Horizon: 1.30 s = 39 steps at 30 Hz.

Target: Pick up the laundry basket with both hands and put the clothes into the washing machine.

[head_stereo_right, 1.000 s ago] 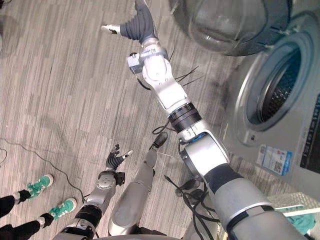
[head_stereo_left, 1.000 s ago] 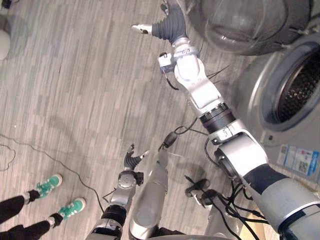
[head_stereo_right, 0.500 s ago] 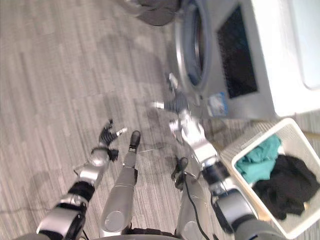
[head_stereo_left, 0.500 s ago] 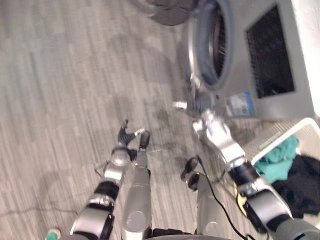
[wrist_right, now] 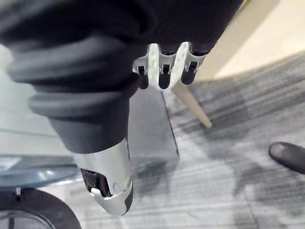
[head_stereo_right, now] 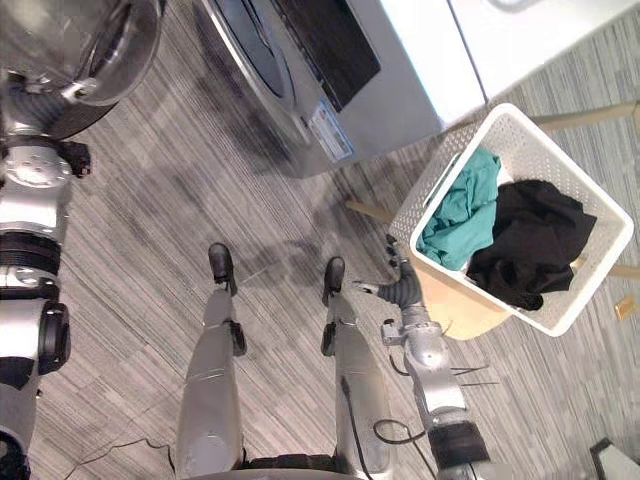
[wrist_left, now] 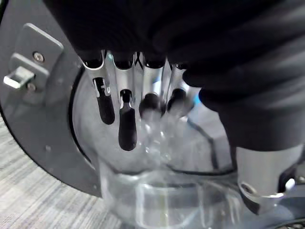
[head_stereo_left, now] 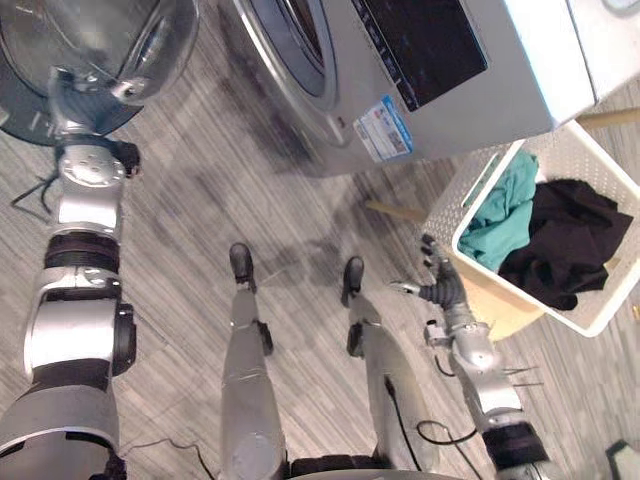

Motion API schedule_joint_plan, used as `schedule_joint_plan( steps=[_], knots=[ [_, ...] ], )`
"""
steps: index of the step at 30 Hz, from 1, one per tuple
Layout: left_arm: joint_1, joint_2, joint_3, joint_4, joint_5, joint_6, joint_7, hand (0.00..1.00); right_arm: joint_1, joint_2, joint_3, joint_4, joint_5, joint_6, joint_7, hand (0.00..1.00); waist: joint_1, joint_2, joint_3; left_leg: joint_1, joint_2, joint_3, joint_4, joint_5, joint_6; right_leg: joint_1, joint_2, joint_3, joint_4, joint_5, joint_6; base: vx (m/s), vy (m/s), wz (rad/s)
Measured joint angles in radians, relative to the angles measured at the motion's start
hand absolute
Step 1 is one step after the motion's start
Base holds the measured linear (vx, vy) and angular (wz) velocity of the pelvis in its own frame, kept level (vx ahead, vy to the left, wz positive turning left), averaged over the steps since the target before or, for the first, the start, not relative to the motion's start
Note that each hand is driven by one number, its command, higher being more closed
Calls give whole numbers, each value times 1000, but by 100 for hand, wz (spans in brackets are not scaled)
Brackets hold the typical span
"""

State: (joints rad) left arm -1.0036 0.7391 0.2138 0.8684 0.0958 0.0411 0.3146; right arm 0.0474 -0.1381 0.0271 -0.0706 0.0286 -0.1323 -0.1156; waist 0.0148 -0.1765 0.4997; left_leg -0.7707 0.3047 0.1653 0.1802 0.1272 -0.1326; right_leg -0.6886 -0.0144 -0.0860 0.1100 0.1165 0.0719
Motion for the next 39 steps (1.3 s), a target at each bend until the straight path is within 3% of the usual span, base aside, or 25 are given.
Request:
schedule_joint_plan(
  steps=[8,11,13,15,16,18,19,23,25,27,28,29,30,32,34,36,38,39],
  knots=[
    [9,-3,64,-90,41,24,17,0,66,26,-21,-122,10,-21,-17,0,20,0,0,13,-9,-13,7,1,1,5,-16,-23,56,-28,2,23,-18,8],
    [120,-26,82,-202,54,18,25,0,52,50,-19,-148,11,-22,-18,0,35,1,0,79,-27,-3,-2,1,1,46,-36,-23,104,-65,1,47,-1,16],
    [236,-89,98,-289,51,12,37,0,51,54,-19,-159,13,-22,-21,0,38,4,-2,139,-41,16,1,-2,4,95,-56,-31,142,-99,-1,47,19,27],
    [387,-197,87,-368,40,-7,35,0,54,51,-21,-176,19,-22,-32,0,43,26,-37,187,-54,23,1,-19,18,132,-75,-46,183,-139,1,24,15,29],
    [499,-287,63,-397,28,-11,33,0,55,51,-25,-180,18,-21,-37,0,50,46,-80,214,-66,29,1,-33,20,146,-90,-45,209,-163,2,32,13,15],
    [592,-361,51,-409,22,-16,27,0,55,50,-25,-180,14,-17,-37,0,53,64,-101,250,-77,35,1,-45,23,172,-97,-42,227,-183,6,59,-2,6],
    [713,-443,37,-408,14,-20,11,0,57,51,-26,-177,-2,-13,-37,0,53,83,-119,316,-90,49,-1,-64,24,221,-111,-31,242,-208,12,78,-8,-5],
    [957,-560,-25,-315,13,-29,-37,0,54,49,-50,-92,-64,-4,-35,0,48,118,-222,434,-96,115,-8,-113,21,285,-108,39,225,-220,28,100,-9,-48],
    [1018,-592,-26,-229,16,-29,-63,0,39,42,-66,-18,-94,18,-35,0,32,135,-254,480,-89,154,-7,-130,19,313,-95,85,192,-206,35,124,1,-79],
    [1086,-611,-17,-129,17,-29,-92,0,-7,18,-69,72,-136,47,-35,0,21,151,-268,551,-63,240,-7,-158,13,346,-76,105,129,-160,25,110,14,-116],
    [1096,-618,-5,-115,19,-29,-96,0,-16,12,-68,91,-151,52,-34,0,21,152,-269,574,-52,270,-10,-163,10,351,-85,45,123,-152,3,103,14,-126],
    [1113,-629,5,-81,25,-29,-97,0,-27,0,-68,117,-163,61,-33,0,17,158,-272,614,-37,308,-9,-176,5,376,-121,-97,117,-156,-51,119,2,-114],
    [1126,-637,15,-42,27,-29,-101,0,-29,-7,-67,148,-185,65,-32,0,15,164,-276,667,-18,347,-9,-188,-10,422,-158,-234,117,-151,-58,119,-1,-108],
    [1142,-638,15,17,35,-28,-120,0,-24,-13,-65,171,-217,67,-23,0,1,175,-291,726,13,378,-4,-199,-26,471,-138,-263,113,-134,-22,137,-79,-78],
    [1145,-646,15,50,47,-28,-140,0,-12,-34,-53,179,-246,67,-12,0,2,182,-309,742,54,402,60,-199,-28,478,-107,-225,113,-147,-25,128,-144,-76],
    [1146,-657,15,63,60,-28,-142,0,-11,-59,-21,212,-275,70,-12,0,1,190,-307,698,143,355,305,-187,-8,514,-70,-178,113,-169,-42,92,-165,-83],
    [1157,-658,10,69,73,-28,-142,0,-11,-86,11,231,-287,74,-12,0,2,198,-305,611,175,194,533,-101,102,563,-44,-111,98,-183,-62,121,-103,-95],
    [1158,-661,-6,75,73,-29,-143,0,-19,-92,15,236,-297,74,-13,0,1,205,-308,556,134,92,614,-200,74,571,-39,-72,82,-186,-75,134,-1,-88]
  ],
)
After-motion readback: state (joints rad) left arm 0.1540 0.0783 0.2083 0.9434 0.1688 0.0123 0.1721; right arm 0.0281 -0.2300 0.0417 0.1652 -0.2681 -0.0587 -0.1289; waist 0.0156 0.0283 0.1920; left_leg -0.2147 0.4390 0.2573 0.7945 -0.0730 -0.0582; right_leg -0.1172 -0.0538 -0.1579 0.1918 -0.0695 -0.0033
